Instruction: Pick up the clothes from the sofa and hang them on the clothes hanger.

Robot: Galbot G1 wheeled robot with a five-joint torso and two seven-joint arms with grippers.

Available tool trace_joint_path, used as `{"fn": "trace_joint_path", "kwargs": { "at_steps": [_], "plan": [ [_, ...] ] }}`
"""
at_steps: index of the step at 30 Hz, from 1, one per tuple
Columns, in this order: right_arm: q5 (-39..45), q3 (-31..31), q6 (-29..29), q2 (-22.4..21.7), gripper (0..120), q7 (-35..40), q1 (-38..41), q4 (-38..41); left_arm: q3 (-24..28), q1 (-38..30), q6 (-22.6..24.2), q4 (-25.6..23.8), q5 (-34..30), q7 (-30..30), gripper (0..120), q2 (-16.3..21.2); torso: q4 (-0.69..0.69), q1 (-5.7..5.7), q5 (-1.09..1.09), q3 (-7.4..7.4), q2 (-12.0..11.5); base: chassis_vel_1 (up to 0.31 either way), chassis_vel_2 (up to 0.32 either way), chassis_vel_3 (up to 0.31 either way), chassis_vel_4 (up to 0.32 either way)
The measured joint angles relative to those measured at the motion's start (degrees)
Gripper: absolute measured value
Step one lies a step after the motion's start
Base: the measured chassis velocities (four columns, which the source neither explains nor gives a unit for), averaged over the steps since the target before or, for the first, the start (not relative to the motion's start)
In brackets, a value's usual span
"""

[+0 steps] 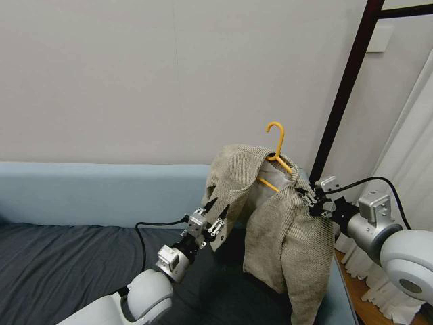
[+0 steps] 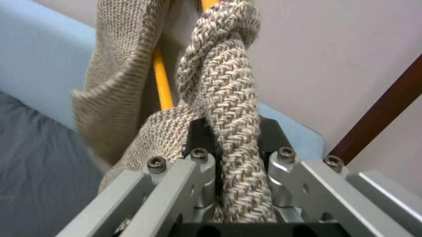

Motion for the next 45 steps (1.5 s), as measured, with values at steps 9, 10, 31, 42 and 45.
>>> {"fn": "trace_joint_path", "kwargs": {
  "at_steps": [9, 10, 31, 42, 45],
  "plan": [
    [1.65, 1.80, -2.51, 0.33, 9, 3.02, -1.24, 2.66, -16.79, 23.93, -0.77, -5.92, 2.61, -1.48, 94, -2.93, 0.02, 0.00, 0.00, 0.00, 0.00, 0.000, 0.000, 0.000, 0.000],
    [1.93, 2.24, -3.00, 0.44, 9, 3.61, -1.54, 3.04, -17.93, 26.34, -1.35, -6.42, 3.50, -1.53, 98, -3.63, 0.02, 0.00, 0.00, 0.00, 0.00, 0.000, 0.000, 0.000, 0.000],
    [-3.21, 14.39, -3.50, 10.22, 9, 5.07, -12.97, 4.48, -34.23, 56.11, -16.83, -6.63, 19.28, 0.51, 100, -24.35, -0.01, 0.00, 0.02, 0.00, 0.00, 0.000, 0.000, 0.000, 0.000],
    [-4.54, 19.66, -3.52, 12.78, 9, 5.13, -17.74, 5.51, -38.13, 59.42, -21.71, -7.44, 18.67, 2.70, 100, -23.81, 0.00, -0.01, 0.01, 0.00, 0.00, 0.000, 0.000, 0.000, 0.000],
    [-4.69, 20.23, -3.70, 13.19, 9, 5.76, -18.05, 5.66, -38.11, 59.34, -21.71, -7.43, 18.63, 2.70, 100, -23.77, 0.00, 0.00, 0.01, 0.00, 0.00, 0.000, 0.000, 0.000, 0.000]
  ]
}}
